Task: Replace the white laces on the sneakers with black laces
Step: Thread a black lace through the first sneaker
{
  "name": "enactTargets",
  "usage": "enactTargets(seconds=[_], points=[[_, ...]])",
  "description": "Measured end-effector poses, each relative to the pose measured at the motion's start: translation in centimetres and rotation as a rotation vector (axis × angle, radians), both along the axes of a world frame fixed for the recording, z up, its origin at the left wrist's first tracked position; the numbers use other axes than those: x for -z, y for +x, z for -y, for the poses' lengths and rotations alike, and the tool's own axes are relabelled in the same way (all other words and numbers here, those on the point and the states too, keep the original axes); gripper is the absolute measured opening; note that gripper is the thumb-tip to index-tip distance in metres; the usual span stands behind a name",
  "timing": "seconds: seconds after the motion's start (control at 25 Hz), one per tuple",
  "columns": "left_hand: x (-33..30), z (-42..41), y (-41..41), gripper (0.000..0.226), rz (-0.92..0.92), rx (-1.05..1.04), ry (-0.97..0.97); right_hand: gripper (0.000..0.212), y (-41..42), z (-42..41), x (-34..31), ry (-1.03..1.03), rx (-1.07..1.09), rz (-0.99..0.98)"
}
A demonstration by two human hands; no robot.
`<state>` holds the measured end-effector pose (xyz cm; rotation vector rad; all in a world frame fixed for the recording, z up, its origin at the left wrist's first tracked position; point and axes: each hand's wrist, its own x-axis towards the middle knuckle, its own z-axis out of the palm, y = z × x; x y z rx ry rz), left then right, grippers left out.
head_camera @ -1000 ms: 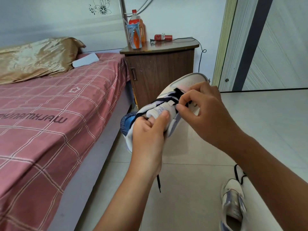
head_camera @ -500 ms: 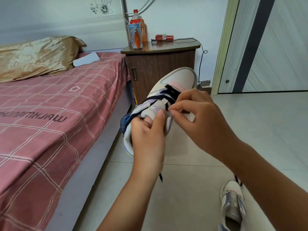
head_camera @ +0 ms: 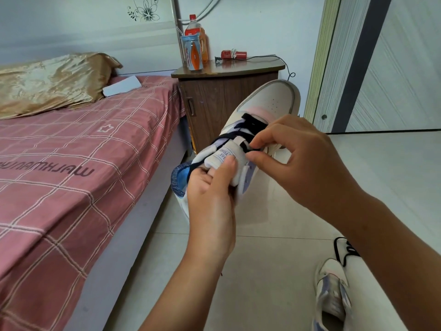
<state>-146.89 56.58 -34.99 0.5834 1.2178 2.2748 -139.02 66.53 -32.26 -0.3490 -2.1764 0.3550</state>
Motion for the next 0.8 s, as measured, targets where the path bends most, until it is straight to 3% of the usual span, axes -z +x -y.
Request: enactTargets(seconds=[0.12,0.4,0.44,0.6,0.68,0.8], points=[[0.6,-0.2,-0.1,0.047,-0.059,-0.03,-0.069,0.019,-0.5,0.5,0.4,0.063,0.059,-0.033],[0.6,-0.1,0.4,0.015,-0.124,-0.073,-0.068,0.017,-0.8,0.6,0.7,0.141,0.142,-0.035],[0.5,0.0,0.4,0.013,-0.127,-0.074,-0.077,0.015,-0.8,0.5,0.6,0.085,0.108,-0.015],[0.6,0.1,-0.2,0.027,-0.128,-0.071,-0.12,0.012,-0.3,-0.2,-0.6,-0.485,-0.114,0.192],[0.9,0.1,-0.3,0.038,-0.099,-0.057,-0.131,0.005,-0.5,-0.8,0.0,-0.42,-0.003,0.213],[0.9,0.1,-0.4,0.04,-0.082,-0.055,-0.159,0.004,-1.0,-0.4,0.5,-0.302,0.096,0.071]])
